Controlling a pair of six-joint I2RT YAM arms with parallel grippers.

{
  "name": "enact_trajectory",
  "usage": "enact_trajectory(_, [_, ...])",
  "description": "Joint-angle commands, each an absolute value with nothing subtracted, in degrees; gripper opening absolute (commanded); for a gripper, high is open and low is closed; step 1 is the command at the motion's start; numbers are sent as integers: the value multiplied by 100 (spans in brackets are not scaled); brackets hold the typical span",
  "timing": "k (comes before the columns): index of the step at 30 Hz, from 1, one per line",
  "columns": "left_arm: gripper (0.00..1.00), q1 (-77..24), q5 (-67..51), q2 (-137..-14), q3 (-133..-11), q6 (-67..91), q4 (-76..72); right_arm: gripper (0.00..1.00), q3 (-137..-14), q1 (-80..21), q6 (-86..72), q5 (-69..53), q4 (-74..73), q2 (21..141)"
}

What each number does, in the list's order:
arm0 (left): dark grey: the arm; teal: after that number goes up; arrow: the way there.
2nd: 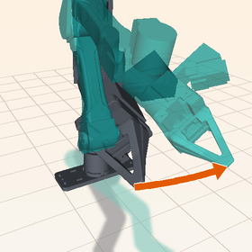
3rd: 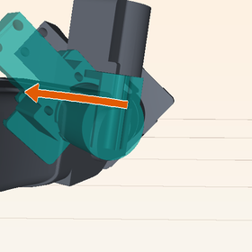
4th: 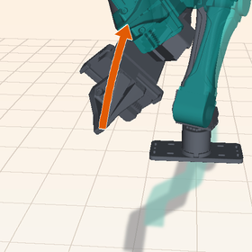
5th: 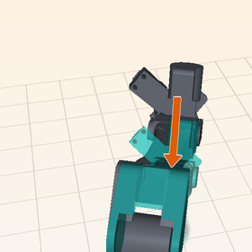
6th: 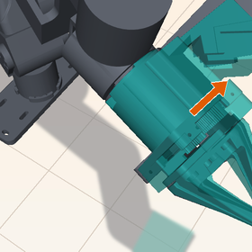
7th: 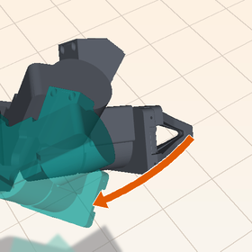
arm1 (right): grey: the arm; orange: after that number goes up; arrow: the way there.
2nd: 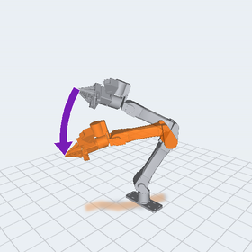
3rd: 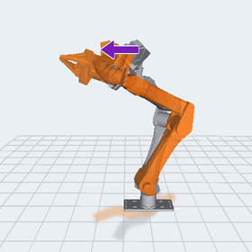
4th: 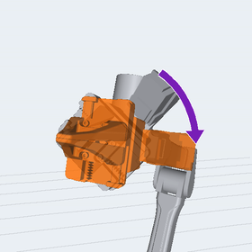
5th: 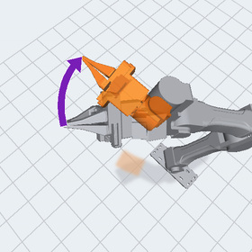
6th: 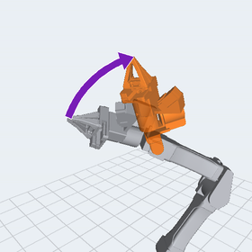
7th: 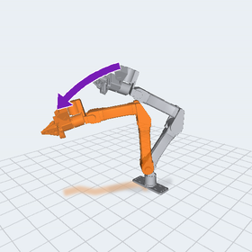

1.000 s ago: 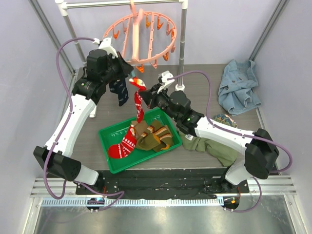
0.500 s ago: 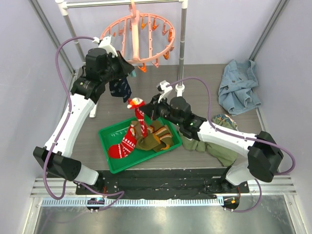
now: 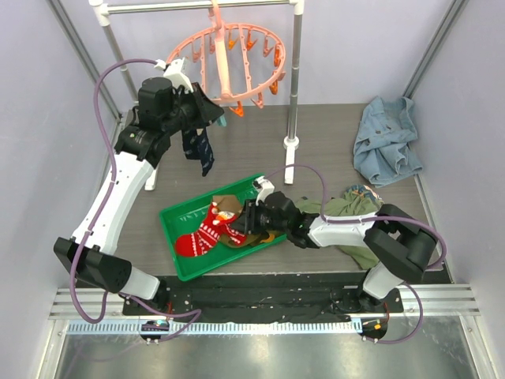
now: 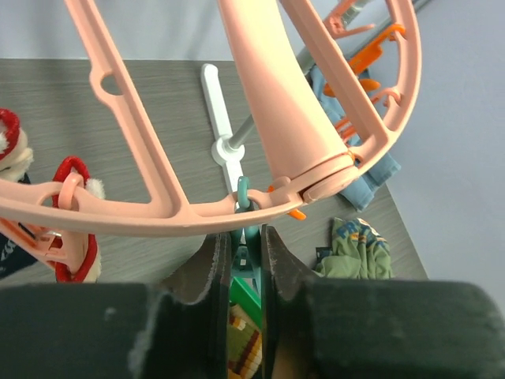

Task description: Remove the socks clipped to the hanger

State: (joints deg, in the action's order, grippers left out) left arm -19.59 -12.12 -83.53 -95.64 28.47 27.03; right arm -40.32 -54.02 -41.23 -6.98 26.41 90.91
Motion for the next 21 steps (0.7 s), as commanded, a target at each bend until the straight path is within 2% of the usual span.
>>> enact_trajectory(1, [18,-1934,-1661,-8253,-9510,2874,2347,45,-4210,-5458,-4377,-423,2884,8886])
enact_trajectory(2, [20,-1942,-1696,-8201,-9431,2874,2286,49,-4245,-5458,-4316,-352,2726,8764])
enact_trajectory(3, [23,-1934,-1740,-8174,-9405,2883,2259,58,-4306,-5449,-4263,-143,2664,8676])
enact_trajectory(6, [27,-1942,-1749,-8139,-9334,2883,2215,72,-4412,-5449,-3965,289,2593,8385])
enact_trajectory(10, [31,-1942,-1880,-8156,-9343,2970,2162,76,-4693,-5467,-3473,1114,2759,8332])
enact_trajectory(16, [33,-1942,-2048,-8200,-9369,3138,2057,75,-5185,-5458,-3182,1029,3022,8665])
enact_trajectory(21, [34,-1942,-2057,-8183,-9352,3190,2030,75,-5387,-5449,-2464,1203,4366,9210])
